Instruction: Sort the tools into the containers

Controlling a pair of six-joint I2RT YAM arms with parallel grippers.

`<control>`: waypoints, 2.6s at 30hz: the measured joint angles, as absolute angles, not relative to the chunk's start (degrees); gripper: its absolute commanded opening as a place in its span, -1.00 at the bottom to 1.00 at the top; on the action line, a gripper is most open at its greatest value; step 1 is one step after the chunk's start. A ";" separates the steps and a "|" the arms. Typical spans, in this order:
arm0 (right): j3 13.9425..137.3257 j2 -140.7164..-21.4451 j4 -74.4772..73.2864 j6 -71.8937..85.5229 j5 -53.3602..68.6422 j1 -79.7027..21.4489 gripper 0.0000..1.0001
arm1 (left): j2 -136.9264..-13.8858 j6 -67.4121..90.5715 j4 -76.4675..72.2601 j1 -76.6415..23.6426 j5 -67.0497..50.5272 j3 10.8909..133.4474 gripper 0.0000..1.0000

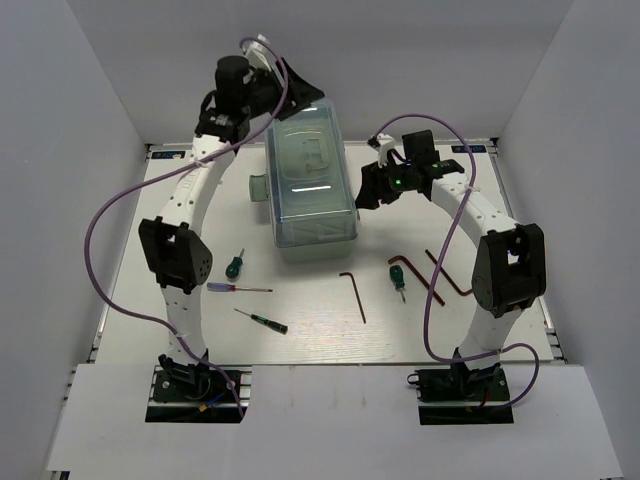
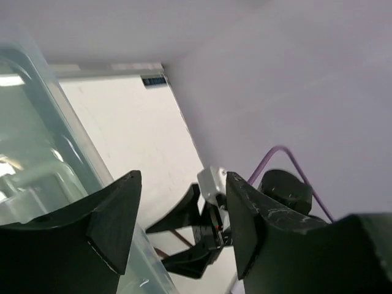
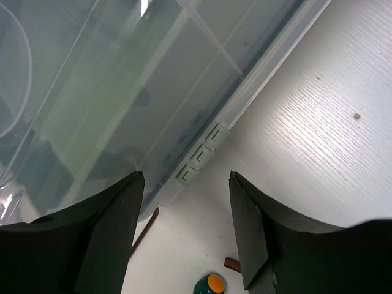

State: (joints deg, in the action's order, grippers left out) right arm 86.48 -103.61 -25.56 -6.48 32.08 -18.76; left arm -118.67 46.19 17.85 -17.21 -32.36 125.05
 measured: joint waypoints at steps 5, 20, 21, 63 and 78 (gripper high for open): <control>86.48 -103.61 -25.56 -6.50 31.46 -18.81 0.31 | -118.41 42.44 24.69 -16.49 -26.89 130.85 0.36; 88.92 -105.30 -26.87 -7.18 28.01 -21.45 0.31 | -123.52 39.18 34.28 -18.57 -22.90 125.99 0.38; 89.17 -105.49 -26.92 -7.25 27.97 -21.91 0.31 | -123.52 38.96 34.46 -18.61 -22.90 125.97 0.38; 89.58 -106.56 -28.67 -8.14 26.35 -26.37 0.31 | -125.69 25.87 46.15 -24.03 -12.34 132.40 0.43; 89.58 -106.56 -30.15 -8.32 28.25 -26.39 0.31 | -122.34 27.33 32.14 -21.23 -26.24 120.90 0.28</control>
